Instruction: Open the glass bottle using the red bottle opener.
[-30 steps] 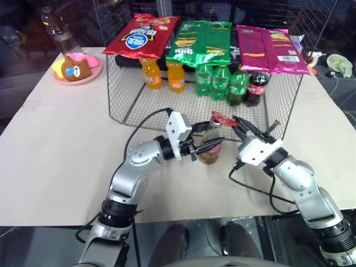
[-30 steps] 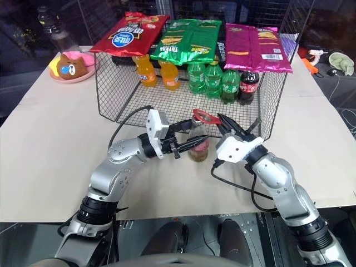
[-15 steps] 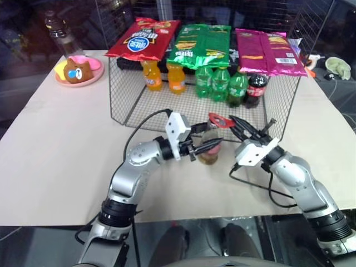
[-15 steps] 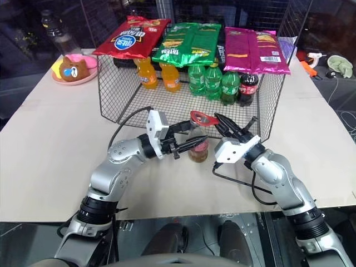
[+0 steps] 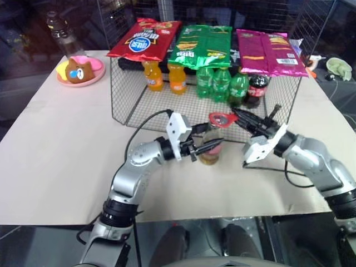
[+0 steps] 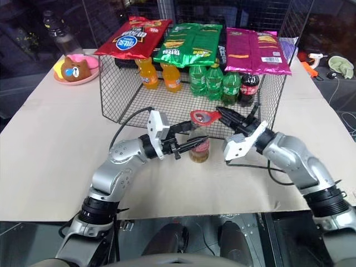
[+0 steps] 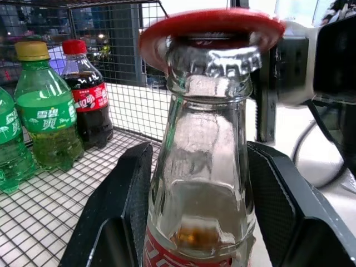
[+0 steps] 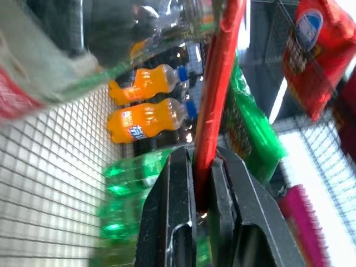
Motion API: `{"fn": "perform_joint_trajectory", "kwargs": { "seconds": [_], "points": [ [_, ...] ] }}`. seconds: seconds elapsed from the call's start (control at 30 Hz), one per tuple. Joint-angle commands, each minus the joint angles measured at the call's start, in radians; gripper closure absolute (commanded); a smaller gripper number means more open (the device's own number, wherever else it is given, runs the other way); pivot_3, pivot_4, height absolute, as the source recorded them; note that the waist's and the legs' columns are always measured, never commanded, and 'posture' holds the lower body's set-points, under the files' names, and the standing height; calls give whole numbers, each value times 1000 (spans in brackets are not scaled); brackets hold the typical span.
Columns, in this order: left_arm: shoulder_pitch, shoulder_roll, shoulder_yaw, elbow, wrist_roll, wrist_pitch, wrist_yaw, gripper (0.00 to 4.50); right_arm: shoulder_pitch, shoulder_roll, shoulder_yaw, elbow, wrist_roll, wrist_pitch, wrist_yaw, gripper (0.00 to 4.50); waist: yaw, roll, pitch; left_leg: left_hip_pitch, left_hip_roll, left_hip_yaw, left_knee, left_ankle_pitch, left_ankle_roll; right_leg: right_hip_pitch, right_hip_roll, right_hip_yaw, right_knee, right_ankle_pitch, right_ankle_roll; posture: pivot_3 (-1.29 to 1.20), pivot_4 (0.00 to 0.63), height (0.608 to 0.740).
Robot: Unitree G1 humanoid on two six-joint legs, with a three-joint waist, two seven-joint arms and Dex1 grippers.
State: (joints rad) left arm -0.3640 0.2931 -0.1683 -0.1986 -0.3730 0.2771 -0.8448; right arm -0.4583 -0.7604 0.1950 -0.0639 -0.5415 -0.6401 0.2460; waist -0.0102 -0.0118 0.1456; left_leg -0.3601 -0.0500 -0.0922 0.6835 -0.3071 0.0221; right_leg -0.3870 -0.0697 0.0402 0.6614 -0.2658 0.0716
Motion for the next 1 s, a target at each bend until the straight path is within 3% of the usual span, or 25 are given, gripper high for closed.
{"fn": "perform_joint_trajectory", "kwargs": {
  "seconds": [0.03,0.27,0.53,0.9,1.0],
  "points": [
    [-1,-6,-19,-3,-1,3,1,2400,-36,-27,-32,8,-44,-37,-11,4500,0,0,0,0,0,-1,0,0,0,0,0,-1,-1,0,0,0,150,740],
    [8,-9,-16,-9,-6,3,0,2400,-24,-8,-85,9,-33,-6,-52,4500,0,0,0,-2,0,0,-1,0,0,-3,0,0,-1,0,0,0,150,740],
    [19,-4,-16,-19,-13,7,-5,2400,51,93,-174,-36,116,81,-78,4500,0,0,1,-2,0,0,-2,0,0,-3,0,1,-1,0,0,0,150,740],
    [24,-4,-14,-23,-22,9,-5,2400,143,188,-191,-76,162,179,-70,4500,0,1,1,-2,0,0,-3,0,0,-3,0,1,-2,0,0,0,150,740],
    [26,-3,-12,-27,-25,9,-4,1369,167,198,-190,-74,158,181,-71,4500,-2,2,2,-2,0,1,-3,0,0,-3,0,1,-2,0,0,0,150,740]
  ]
}}
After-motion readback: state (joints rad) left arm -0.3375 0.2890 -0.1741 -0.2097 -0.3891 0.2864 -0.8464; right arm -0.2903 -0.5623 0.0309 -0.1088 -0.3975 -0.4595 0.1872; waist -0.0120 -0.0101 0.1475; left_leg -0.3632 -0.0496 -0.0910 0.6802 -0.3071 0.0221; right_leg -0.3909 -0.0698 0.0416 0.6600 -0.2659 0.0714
